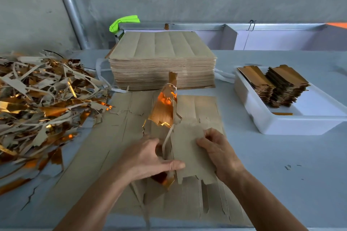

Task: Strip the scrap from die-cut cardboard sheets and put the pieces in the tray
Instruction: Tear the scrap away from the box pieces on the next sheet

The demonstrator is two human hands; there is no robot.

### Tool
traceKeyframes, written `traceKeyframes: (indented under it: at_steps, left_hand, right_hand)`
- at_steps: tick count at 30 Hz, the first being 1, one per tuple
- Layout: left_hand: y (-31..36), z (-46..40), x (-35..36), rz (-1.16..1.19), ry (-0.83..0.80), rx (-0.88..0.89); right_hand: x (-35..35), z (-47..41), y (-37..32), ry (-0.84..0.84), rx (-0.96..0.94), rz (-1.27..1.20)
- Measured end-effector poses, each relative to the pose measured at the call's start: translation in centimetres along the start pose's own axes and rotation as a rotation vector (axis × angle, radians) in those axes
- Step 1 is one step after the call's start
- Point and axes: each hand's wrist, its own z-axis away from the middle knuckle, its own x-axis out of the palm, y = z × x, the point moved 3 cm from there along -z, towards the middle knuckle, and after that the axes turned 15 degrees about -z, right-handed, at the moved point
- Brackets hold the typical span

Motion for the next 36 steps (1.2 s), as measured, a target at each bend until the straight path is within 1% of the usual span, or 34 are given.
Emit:
traceKeyframes:
  at_steps: [2, 4, 9, 12, 15, 18, 20, 21, 22, 24, 26, 27, 29, 31, 32, 34, 36]
  left_hand:
    - [0.4, 0.1, -0.3, -0.006, -0.063, -0.029]
    - [0.8, 0.1, -0.8, -0.038, -0.064, -0.058]
    - [1.5, 0.3, -1.7, -0.227, 0.139, -0.105]
    - [2.4, 0.4, -0.7, -0.343, 0.245, -0.098]
    - [3.5, 0.3, 0.3, -0.353, 0.281, -0.069]
    - [4.4, 0.0, 1.1, -0.313, 0.269, -0.007]
    - [5.1, -0.2, 1.6, -0.257, 0.221, 0.022]
    - [5.2, -0.3, 1.7, -0.206, 0.206, 0.016]
    - [5.2, -0.5, 1.6, -0.142, 0.239, 0.005]
    - [4.7, -0.7, 1.3, -0.019, 0.410, -0.051]
    - [4.0, -0.6, 0.8, 0.028, 0.560, -0.157]
    - [3.6, -0.6, 0.7, 0.044, 0.592, -0.211]
    - [2.7, -1.2, 0.7, 0.091, 0.587, -0.299]
    - [2.1, -2.0, 0.6, 0.078, 0.511, -0.367]
    - [2.0, -2.4, 0.5, 0.058, 0.472, -0.368]
    - [2.0, -3.0, 0.0, 0.064, 0.453, -0.306]
    - [2.2, -3.3, -0.9, 0.110, 0.472, -0.168]
  right_hand:
    - [-0.5, -0.1, -0.4, -0.007, -0.023, -0.005]
    - [-1.3, -0.2, -0.8, -0.003, -0.018, -0.007]
    - [-4.4, -0.2, -2.6, 0.111, -0.025, 0.011]
    - [-5.4, -0.2, -3.8, 0.158, -0.103, 0.135]
    - [-4.2, -0.3, -5.6, 0.177, -0.191, 0.299]
    - [-1.2, -0.5, -7.8, 0.192, -0.415, 0.658]
    - [1.2, -0.7, -8.5, 0.162, -0.505, 0.815]
    - [2.1, -1.0, -8.4, 0.148, -0.521, 0.860]
    - [2.7, -1.3, -8.2, 0.137, -0.524, 0.901]
    - [3.0, -2.4, -7.4, 0.123, -0.501, 0.983]
    - [2.5, -3.2, -6.5, 0.132, -0.457, 1.067]
    - [2.3, -3.4, -6.1, 0.128, -0.440, 1.106]
    - [2.1, -3.7, -5.4, 0.095, -0.430, 1.116]
    - [2.4, -3.9, -4.9, 0.044, -0.431, 1.093]
    - [2.7, -3.9, -4.7, 0.009, -0.427, 1.087]
    - [3.3, -4.0, -4.4, -0.081, -0.406, 1.099]
    - [3.6, -3.9, -4.0, -0.157, -0.386, 1.109]
